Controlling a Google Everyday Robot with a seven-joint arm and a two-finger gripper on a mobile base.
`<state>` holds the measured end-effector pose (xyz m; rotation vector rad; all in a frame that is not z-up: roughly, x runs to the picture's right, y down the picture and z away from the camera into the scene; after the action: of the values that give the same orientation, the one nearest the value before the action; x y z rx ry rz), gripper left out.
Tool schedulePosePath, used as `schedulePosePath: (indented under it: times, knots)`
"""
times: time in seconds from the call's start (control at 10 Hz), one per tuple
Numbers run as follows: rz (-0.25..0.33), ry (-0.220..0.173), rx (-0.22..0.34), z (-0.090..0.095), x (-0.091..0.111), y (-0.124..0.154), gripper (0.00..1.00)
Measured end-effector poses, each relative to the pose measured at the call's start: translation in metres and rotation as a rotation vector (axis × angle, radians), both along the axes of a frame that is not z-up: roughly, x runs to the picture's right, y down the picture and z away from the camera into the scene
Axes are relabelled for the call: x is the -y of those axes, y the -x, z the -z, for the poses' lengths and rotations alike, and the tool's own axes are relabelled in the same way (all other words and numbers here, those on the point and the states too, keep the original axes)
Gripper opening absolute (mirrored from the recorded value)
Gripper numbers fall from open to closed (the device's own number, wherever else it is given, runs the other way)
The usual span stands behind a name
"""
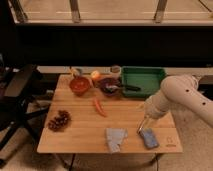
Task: Wipe red bowl with towel
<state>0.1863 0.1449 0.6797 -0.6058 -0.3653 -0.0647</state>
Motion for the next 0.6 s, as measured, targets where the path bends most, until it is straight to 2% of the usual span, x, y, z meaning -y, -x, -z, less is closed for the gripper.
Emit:
schedulePosePath:
  times: [0.3,0.4,0.6]
  knots:
    - [-0.005,-0.001,0.002,0.0,0.0,0.001,0.65]
    - [-0.027,0.007,0.02,-0.002,-0.005,0.005,0.65]
    - [-0.041,0.001,0.045,-0.005,-0.012,0.03,0.65]
